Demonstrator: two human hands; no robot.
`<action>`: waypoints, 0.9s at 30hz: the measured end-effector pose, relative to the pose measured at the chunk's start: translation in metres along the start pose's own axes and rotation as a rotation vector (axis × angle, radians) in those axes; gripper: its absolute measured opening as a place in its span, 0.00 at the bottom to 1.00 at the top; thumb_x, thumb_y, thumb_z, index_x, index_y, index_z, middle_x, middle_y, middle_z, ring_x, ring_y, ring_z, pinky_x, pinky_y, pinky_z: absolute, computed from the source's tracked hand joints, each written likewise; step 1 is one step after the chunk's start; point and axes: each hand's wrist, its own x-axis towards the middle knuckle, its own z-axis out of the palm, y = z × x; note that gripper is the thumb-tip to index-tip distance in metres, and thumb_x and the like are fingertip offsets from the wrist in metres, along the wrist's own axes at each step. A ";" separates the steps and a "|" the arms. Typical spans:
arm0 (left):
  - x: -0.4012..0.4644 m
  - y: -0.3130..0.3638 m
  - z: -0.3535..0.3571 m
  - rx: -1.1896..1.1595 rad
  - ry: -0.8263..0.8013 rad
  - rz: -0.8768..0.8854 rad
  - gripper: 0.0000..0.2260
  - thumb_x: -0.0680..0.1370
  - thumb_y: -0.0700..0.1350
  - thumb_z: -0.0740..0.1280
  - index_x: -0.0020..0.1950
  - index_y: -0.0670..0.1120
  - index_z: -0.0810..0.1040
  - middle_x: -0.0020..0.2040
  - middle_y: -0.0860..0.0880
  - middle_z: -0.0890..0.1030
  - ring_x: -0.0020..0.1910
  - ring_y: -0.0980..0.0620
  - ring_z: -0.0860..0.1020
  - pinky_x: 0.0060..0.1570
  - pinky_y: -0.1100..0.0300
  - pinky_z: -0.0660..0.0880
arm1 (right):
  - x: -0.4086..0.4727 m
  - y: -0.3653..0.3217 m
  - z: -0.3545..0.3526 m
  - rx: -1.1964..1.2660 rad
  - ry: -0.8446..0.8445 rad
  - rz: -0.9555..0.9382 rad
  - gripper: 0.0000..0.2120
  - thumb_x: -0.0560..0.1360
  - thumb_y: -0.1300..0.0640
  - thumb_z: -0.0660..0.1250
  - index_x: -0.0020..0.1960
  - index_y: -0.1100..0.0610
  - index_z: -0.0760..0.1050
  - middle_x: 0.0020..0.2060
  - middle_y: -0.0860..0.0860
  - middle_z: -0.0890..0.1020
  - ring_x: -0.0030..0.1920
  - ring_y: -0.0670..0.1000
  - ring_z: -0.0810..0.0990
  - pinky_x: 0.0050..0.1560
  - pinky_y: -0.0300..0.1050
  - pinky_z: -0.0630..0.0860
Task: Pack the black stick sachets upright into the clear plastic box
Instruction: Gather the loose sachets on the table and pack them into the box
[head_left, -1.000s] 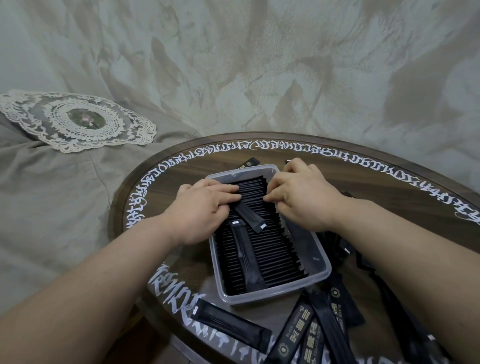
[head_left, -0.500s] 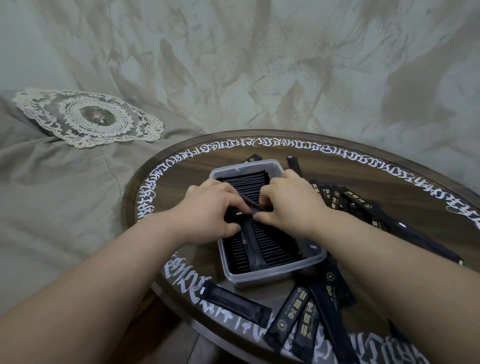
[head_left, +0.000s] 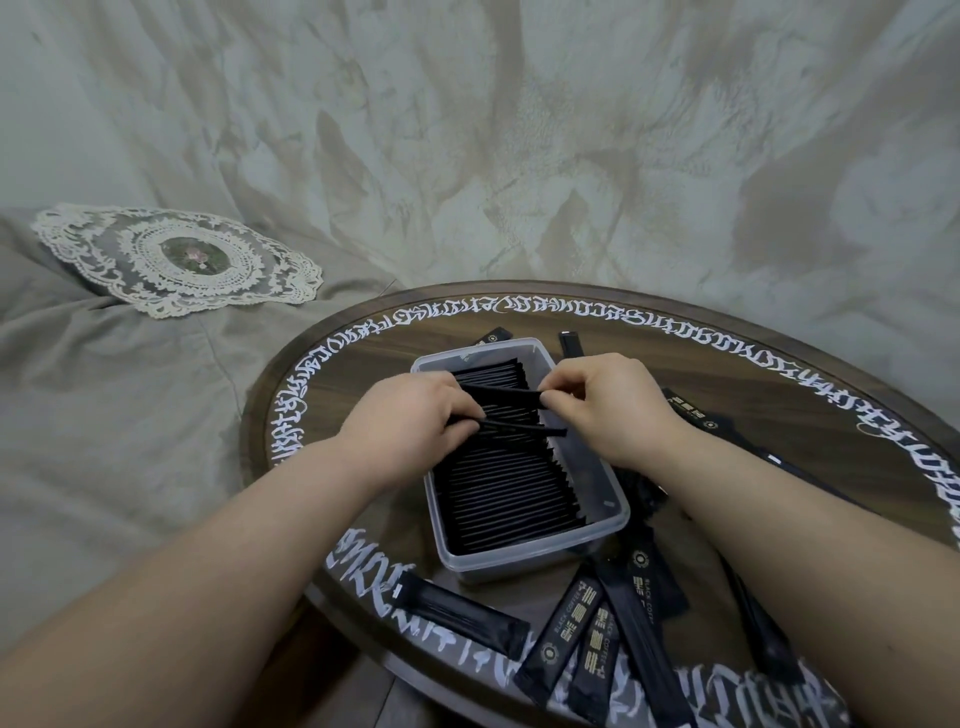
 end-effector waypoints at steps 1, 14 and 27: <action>0.002 -0.004 0.001 -0.009 0.055 -0.031 0.10 0.78 0.51 0.65 0.58 0.55 0.82 0.54 0.55 0.80 0.55 0.52 0.77 0.53 0.57 0.73 | 0.004 -0.001 0.000 -0.005 0.008 -0.011 0.06 0.77 0.56 0.66 0.48 0.51 0.82 0.41 0.45 0.82 0.43 0.44 0.76 0.38 0.32 0.66; 0.045 -0.034 0.019 -0.107 0.134 -0.330 0.28 0.73 0.52 0.72 0.72 0.53 0.68 0.70 0.50 0.69 0.67 0.47 0.69 0.66 0.51 0.68 | 0.012 0.015 0.008 -0.248 0.026 0.029 0.10 0.77 0.51 0.62 0.57 0.50 0.75 0.47 0.47 0.70 0.46 0.52 0.76 0.43 0.43 0.70; 0.044 -0.043 0.020 -0.166 0.116 -0.391 0.15 0.77 0.46 0.66 0.64 0.53 0.78 0.60 0.51 0.80 0.60 0.48 0.76 0.61 0.53 0.72 | 0.017 0.010 0.015 -0.244 0.035 0.047 0.12 0.76 0.51 0.64 0.58 0.51 0.73 0.45 0.46 0.69 0.51 0.53 0.76 0.46 0.43 0.69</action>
